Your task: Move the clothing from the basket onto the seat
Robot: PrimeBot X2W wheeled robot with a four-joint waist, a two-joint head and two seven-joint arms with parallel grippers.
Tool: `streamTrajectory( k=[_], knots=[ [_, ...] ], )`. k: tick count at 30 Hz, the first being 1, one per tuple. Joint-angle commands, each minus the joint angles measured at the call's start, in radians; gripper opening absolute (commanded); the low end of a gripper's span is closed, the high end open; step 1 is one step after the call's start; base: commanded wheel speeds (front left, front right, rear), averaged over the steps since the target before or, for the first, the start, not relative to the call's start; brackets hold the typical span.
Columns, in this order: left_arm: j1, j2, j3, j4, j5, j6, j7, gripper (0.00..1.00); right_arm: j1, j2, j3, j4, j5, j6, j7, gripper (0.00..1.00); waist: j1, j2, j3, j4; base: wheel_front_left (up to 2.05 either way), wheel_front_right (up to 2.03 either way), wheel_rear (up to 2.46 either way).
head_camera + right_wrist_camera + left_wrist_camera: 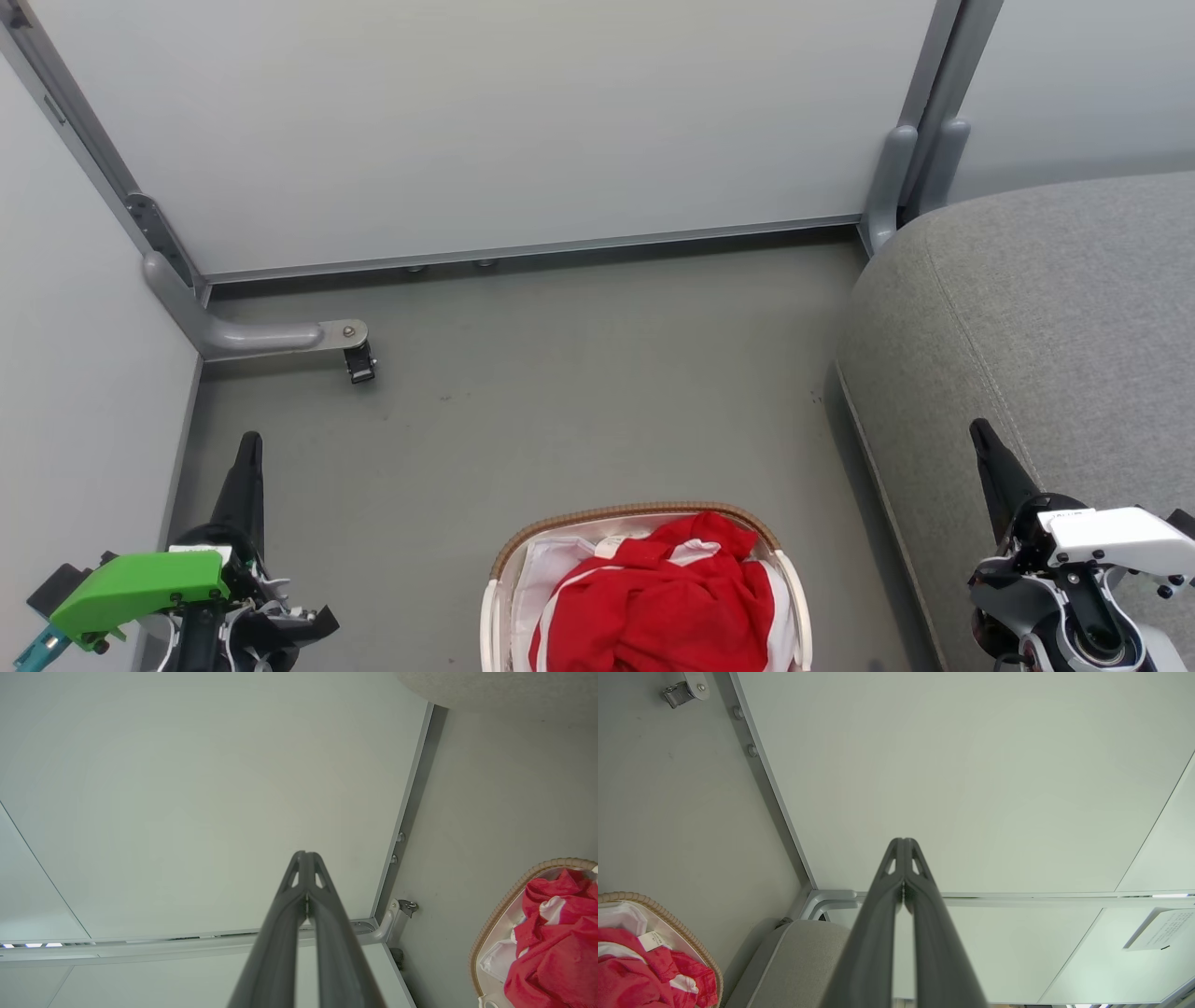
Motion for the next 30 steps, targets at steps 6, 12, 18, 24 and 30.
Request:
streamTrajectory(
  k=[6, 12, 18, 24, 30],
  knots=[
    [-0.010, 0.000, 0.002, -0.003, 0.006, -0.006, -0.001, 0.00, 0.003, -0.003, -0.002, 0.000, -0.004, 0.000, 0.004, 0.00, 0.0000, 0.0085, 0.000, 0.000, 0.00, 0.00, 0.00],
    [-0.010, 0.000, 0.002, -0.003, 0.006, -0.006, -0.001, 0.00, 0.003, -0.003, -0.002, 0.000, -0.004, 0.000, 0.004, 0.00, 0.0000, 0.0085, 0.000, 0.000, 0.00, 0.00, 0.00],
    [0.002, -0.001, 0.000, 0.006, 0.000, 0.001, 0.000, 1.00, 0.001, 0.001, 0.000, 0.005, 0.000, 0.000, 0.000, 1.00, 0.0000, 0.0000, 0.000, 0.000, 0.00, 0.00, 0.00],
    [0.002, -0.002, -0.011, 0.028, 0.010, 0.001, -0.021, 1.00, 0.001, -0.002, 0.010, 0.012, -0.017, 0.000, -0.017, 1.00, 0.0000, 0.0003, 0.001, 0.001, 0.00, 0.00, 0.00],
    [-0.010, 0.010, -0.031, 0.047, 0.094, 0.001, -0.052, 1.00, -0.010, -0.028, 0.044, 0.015, -0.071, 0.000, -0.051, 1.00, 0.0000, 0.0007, 0.003, 0.003, 0.00, 0.00, 0.00]
  ],
)
